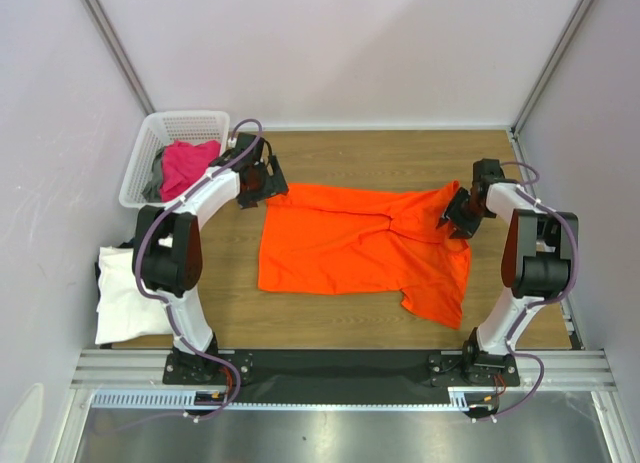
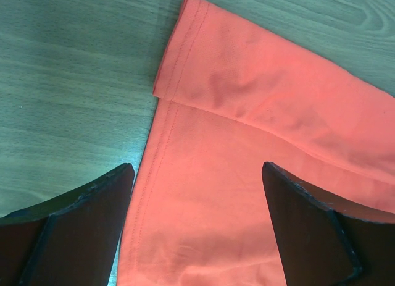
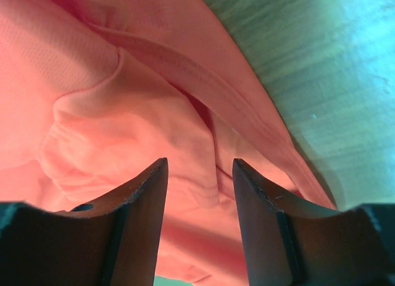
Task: Fold and stack the t-shirts
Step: Flatten the tshirt out
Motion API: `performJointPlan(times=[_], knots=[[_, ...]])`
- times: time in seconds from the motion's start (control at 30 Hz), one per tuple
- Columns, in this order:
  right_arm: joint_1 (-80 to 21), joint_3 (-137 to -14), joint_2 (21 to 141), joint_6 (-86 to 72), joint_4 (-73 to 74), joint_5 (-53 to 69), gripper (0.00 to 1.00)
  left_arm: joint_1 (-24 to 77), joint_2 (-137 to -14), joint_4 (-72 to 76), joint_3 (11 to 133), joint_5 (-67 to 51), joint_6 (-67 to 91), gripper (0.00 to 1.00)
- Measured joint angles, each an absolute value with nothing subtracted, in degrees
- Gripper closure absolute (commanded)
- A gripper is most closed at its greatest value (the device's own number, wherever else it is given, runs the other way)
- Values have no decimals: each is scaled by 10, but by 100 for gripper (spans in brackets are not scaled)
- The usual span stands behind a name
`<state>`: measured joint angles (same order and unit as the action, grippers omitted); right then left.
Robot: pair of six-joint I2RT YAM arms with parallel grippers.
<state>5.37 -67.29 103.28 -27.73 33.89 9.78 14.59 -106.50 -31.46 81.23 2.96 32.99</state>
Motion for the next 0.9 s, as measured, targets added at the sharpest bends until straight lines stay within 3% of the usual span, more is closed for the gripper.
performJointPlan(times=[0.33, 0.53, 0.57, 0.73, 0.9], knots=[[51, -673, 1052, -258, 311, 100, 62, 146, -1065, -314, 812, 30, 330, 9], [50, -673, 1054, -252, 302, 103, 89, 146, -1065, -314, 812, 30, 330, 9], [50, -673, 1054, -253, 300, 104, 99, 146, -1065, -314, 812, 30, 330, 9], [50, -673, 1054, -252, 298, 114, 100, 145, -1065, -311, 810, 29, 331, 10], [50, -673, 1054, -255, 295, 129, 100, 142, -1065, -295, 801, 24, 344, 19]])
